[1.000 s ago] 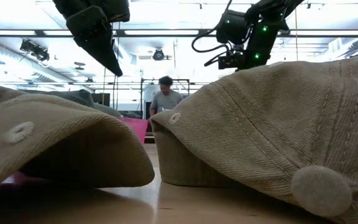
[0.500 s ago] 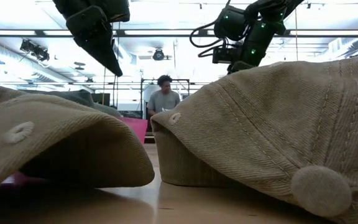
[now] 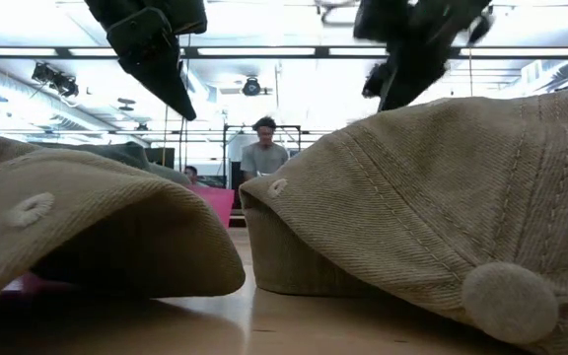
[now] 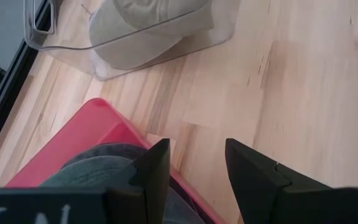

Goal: Pick & Place hat
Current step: Put the right brown cap into the transparent bin

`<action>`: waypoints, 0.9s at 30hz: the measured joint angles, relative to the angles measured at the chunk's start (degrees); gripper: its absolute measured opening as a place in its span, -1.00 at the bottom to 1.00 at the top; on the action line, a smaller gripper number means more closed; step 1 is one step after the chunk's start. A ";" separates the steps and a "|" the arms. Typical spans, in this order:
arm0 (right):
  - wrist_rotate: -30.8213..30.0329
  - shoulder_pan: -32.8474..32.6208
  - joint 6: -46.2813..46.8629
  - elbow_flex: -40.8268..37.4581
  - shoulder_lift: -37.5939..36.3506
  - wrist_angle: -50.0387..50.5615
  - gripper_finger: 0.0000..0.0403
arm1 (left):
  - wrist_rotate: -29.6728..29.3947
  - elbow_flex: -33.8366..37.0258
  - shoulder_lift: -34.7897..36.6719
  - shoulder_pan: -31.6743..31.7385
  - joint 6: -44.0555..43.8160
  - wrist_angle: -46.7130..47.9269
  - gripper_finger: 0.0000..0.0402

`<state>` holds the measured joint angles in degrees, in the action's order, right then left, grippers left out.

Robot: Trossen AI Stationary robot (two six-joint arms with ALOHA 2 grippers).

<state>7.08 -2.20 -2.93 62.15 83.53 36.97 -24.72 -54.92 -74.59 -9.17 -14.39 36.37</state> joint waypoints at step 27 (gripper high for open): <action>-14.23 -32.96 29.64 -0.02 11.62 -21.71 0.02 | 0.01 0.02 -0.02 -0.02 -2.53 -2.58 -0.20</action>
<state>-7.15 -35.16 26.70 62.13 95.16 15.26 -24.71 -54.89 -74.61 -9.19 -16.92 33.79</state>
